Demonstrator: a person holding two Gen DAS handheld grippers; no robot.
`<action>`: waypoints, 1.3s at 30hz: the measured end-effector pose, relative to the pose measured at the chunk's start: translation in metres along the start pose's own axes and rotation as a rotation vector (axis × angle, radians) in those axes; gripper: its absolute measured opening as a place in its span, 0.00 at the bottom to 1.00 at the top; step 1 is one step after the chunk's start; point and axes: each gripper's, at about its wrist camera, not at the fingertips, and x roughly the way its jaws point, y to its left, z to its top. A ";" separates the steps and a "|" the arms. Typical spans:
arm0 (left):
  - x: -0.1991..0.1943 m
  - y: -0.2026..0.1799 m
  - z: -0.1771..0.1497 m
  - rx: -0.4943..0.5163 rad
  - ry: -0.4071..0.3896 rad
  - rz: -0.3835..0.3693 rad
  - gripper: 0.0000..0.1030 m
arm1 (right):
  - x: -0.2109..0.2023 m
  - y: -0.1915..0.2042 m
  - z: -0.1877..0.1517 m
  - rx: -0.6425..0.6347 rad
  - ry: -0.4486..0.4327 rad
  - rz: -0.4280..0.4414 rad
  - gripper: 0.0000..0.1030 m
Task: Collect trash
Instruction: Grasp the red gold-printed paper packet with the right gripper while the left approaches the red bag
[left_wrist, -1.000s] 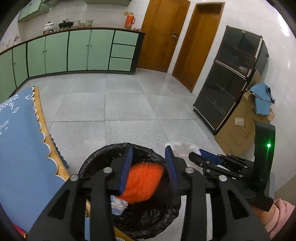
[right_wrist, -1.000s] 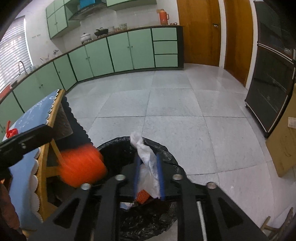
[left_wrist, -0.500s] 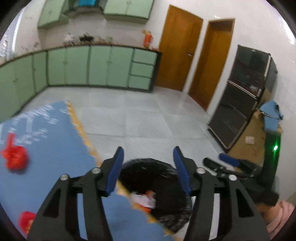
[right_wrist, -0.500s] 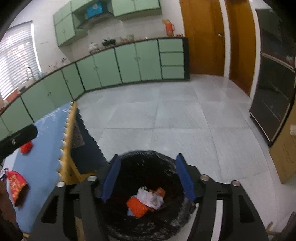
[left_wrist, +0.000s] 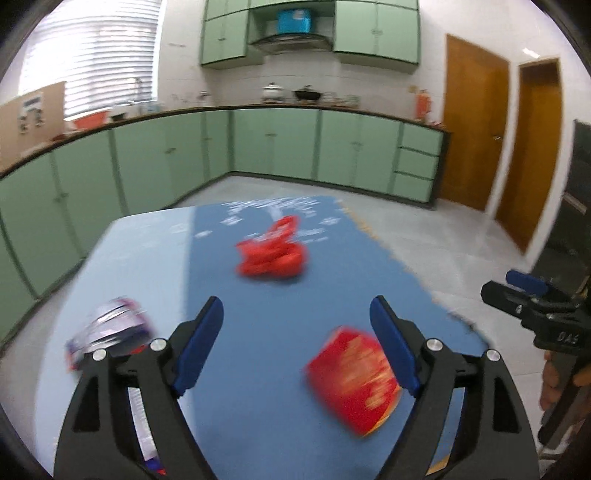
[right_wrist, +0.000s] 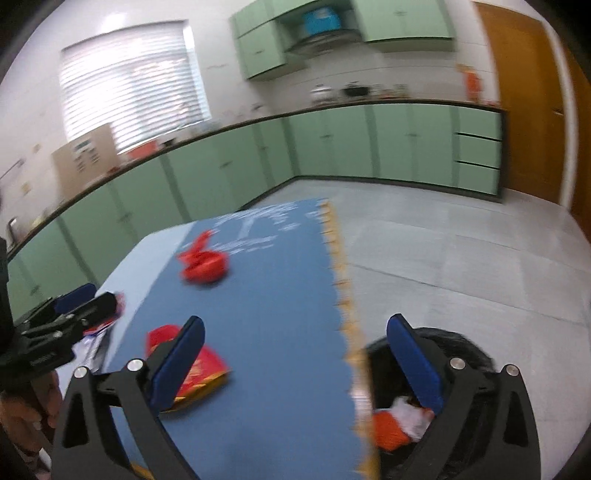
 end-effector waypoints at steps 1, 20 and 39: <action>-0.003 0.007 -0.005 0.004 0.004 0.029 0.77 | 0.006 0.010 -0.003 -0.015 0.008 0.019 0.94; -0.009 0.057 -0.038 -0.082 0.036 0.094 0.77 | 0.078 0.060 -0.043 -0.106 0.199 0.120 0.92; -0.002 0.054 -0.042 -0.090 0.046 0.091 0.78 | 0.063 0.071 -0.027 -0.089 0.169 0.255 0.23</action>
